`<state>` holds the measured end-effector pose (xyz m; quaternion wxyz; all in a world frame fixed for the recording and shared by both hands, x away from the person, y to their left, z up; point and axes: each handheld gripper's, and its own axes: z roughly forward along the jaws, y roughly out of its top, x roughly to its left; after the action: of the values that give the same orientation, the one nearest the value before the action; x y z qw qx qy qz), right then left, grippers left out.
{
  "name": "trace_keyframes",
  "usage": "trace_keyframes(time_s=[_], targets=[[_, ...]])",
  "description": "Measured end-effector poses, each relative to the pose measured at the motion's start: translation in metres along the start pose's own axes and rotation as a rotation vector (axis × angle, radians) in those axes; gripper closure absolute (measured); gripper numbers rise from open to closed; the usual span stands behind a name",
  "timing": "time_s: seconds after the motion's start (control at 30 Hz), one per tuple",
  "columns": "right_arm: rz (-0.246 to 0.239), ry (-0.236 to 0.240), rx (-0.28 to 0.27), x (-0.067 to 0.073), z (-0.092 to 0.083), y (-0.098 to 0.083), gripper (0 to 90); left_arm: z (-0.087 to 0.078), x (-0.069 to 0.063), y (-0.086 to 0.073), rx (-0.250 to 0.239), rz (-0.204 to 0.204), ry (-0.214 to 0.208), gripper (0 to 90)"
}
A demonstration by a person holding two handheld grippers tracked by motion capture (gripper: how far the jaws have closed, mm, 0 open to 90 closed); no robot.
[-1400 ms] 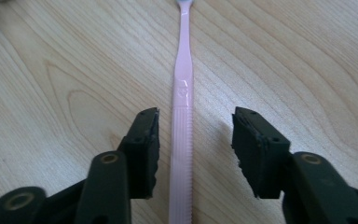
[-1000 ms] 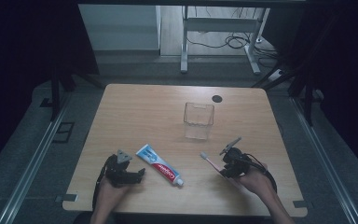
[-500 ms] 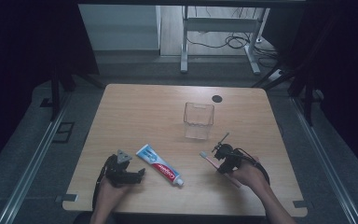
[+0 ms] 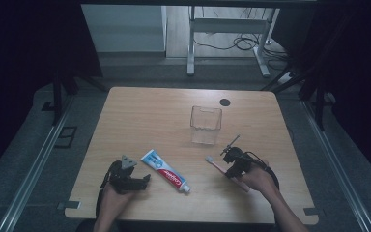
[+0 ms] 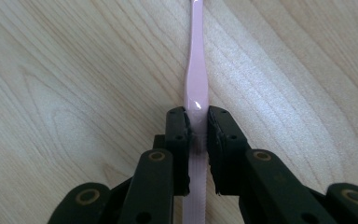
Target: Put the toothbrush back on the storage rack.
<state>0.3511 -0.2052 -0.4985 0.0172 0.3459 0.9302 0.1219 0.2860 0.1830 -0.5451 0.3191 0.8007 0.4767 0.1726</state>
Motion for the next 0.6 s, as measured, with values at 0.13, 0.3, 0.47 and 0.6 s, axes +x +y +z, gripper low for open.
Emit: trace_keyframes(time_s=[0.13,0.3,0.47,0.6], targets=[[0.011,0.003,-0.031,-0.001,-0.006,-0.002,78.4,0.0,0.0,0.0,0.0,0.0,0.0,6.4],[0.015,0.007,-0.073,-0.002,-0.018,-0.004,78.4,0.0,0.0,0.0,0.0,-0.001,0.0,6.4],[0.013,0.011,-0.121,-0.002,-0.029,-0.004,78.3,0.0,0.0,0.0,0.0,0.0,0.0,6.4],[0.017,0.013,-0.153,-0.003,-0.036,-0.004,78.3,0.0,0.0,0.0,0.001,0.0,0.0,6.4]])
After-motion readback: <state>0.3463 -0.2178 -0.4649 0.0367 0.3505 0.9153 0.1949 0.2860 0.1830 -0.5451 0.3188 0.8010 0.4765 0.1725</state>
